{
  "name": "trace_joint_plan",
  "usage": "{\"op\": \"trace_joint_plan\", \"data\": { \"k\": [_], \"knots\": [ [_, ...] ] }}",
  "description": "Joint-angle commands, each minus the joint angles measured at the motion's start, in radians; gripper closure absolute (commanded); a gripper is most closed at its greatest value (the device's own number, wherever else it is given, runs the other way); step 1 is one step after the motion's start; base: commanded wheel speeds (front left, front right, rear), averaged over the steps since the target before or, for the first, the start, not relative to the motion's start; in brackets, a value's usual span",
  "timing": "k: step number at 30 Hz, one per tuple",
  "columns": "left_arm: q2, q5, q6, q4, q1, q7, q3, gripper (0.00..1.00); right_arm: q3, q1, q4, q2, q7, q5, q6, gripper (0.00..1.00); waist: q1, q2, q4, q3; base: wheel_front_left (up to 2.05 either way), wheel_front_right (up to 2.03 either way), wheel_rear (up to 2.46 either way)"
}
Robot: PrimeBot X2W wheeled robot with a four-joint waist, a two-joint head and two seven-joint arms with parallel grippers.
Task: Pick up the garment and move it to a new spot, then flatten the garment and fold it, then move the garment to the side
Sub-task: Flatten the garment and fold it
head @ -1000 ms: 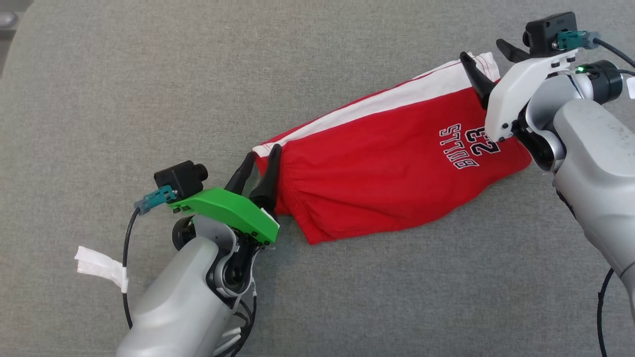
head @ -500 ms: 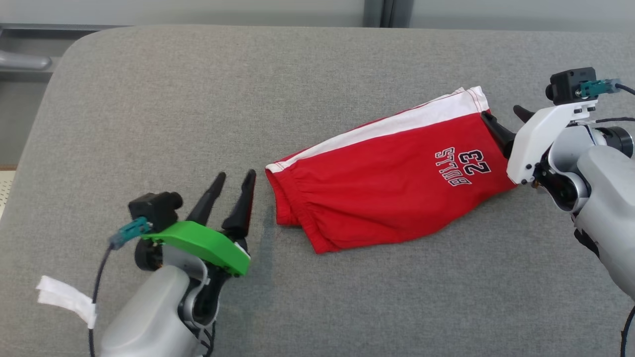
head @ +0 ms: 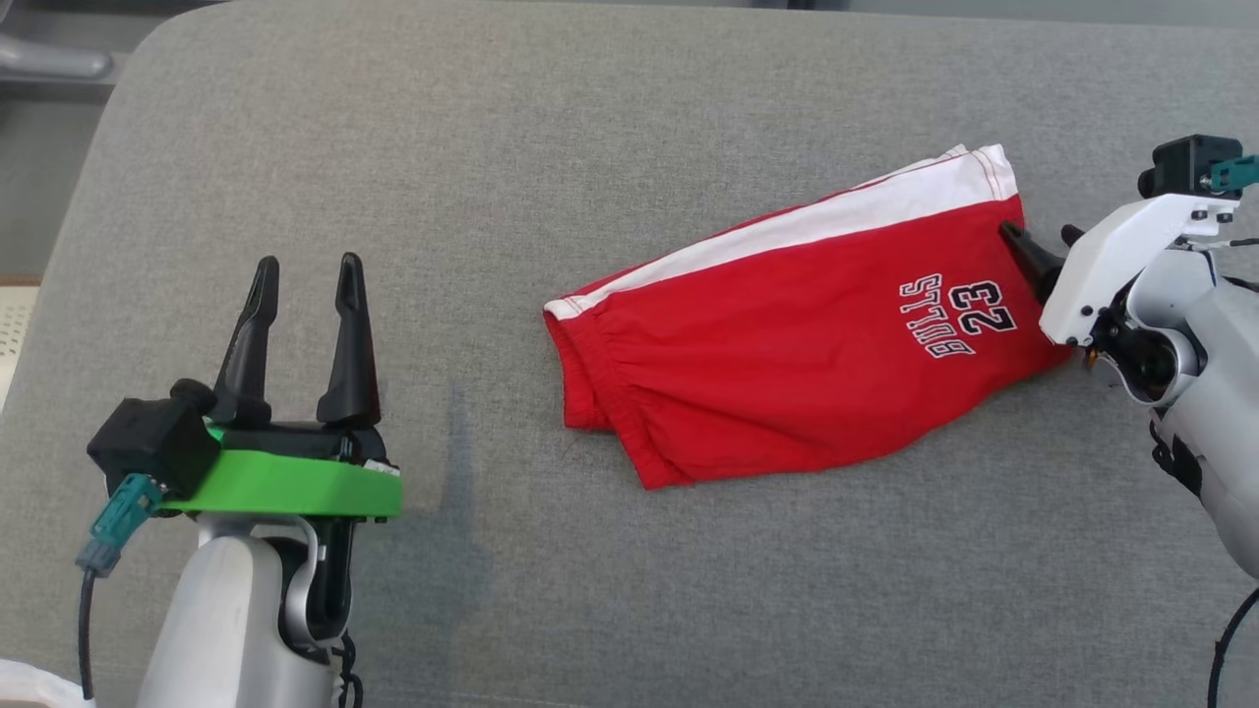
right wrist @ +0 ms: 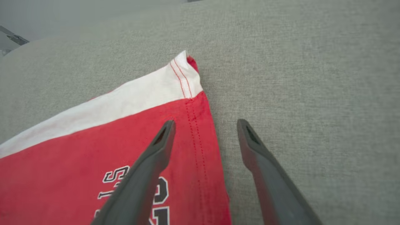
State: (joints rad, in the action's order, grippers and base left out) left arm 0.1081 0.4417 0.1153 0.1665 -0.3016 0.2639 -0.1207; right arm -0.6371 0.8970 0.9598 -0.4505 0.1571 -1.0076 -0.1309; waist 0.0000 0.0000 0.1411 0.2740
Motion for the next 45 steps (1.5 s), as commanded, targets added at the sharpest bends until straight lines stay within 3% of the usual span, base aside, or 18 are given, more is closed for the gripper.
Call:
{"op": "trace_joint_plan", "data": {
  "k": [1, 10, 15, 17, 18, 27, 35, 41, 45],
  "knots": [
    [-0.009, -0.017, 0.006, -0.003, 0.016, 0.000, 0.018, 0.00, 0.001, 0.014, 0.017, 0.005, 0.001, 0.001, 0.001, 0.00, 0.0000, 0.0000, 0.020, 0.023, 0.00, 0.00, 0.00],
    [-0.041, -0.049, 0.015, -0.001, 0.026, 0.000, 0.036, 0.00, 0.014, 0.058, 0.174, 0.088, 0.025, 0.017, 0.000, 0.00, 0.0000, 0.0000, 0.052, 0.047, 0.00, 0.00, 0.00],
    [-0.045, -0.037, 0.015, 0.001, 0.030, 0.000, 0.020, 0.00, 0.000, 0.048, 0.199, 0.154, 0.078, 0.005, -0.003, 0.02, 0.0000, 0.0000, 0.063, 0.046, 0.00, 0.00, 0.00],
    [-0.044, -0.036, 0.015, 0.006, 0.030, 0.000, 0.015, 0.00, -0.015, 0.042, 0.206, 0.154, 0.086, 0.018, -0.003, 0.73, 0.0000, 0.0000, 0.064, 0.043, 0.00, 0.00, 0.00],
    [-0.045, -0.032, 0.015, 0.008, 0.030, 0.000, 0.013, 0.00, -0.021, 0.039, 0.206, 0.153, 0.084, 0.022, -0.003, 1.00, 0.0000, 0.0000, 0.065, 0.042, 0.00, 0.00, 0.00],
    [-0.035, -0.006, 0.015, 0.022, 0.037, 0.000, -0.002, 0.00, 0.011, 0.046, 0.208, 0.095, -0.011, 0.007, 0.002, 1.00, 0.0000, 0.0000, 0.037, 0.010, 0.00, 0.00, 0.00],
    [-0.018, 0.004, 0.015, 0.041, 0.070, 0.000, -0.021, 0.00, 0.038, 0.004, 0.234, -0.017, -0.144, 0.022, 0.001, 1.00, 0.0000, 0.0000, -0.015, -0.072, 0.00, 0.00, 0.00],
    [-0.012, 0.014, 0.015, 0.045, 0.089, 0.000, -0.026, 0.00, 0.013, 0.035, 0.275, -0.102, -0.181, 0.092, 0.001, 1.00, 0.0000, 0.0000, -0.042, -0.112, 0.00, 0.00, 0.00],
    [-0.009, 0.021, 0.015, 0.052, 0.095, 0.000, -0.026, 0.00, 0.004, 0.078, 0.294, -0.094, -0.161, 0.126, 0.001, 1.00, 0.0000, 0.0000, -0.055, -0.132, 0.00, 0.00, 0.00]
  ]
}}
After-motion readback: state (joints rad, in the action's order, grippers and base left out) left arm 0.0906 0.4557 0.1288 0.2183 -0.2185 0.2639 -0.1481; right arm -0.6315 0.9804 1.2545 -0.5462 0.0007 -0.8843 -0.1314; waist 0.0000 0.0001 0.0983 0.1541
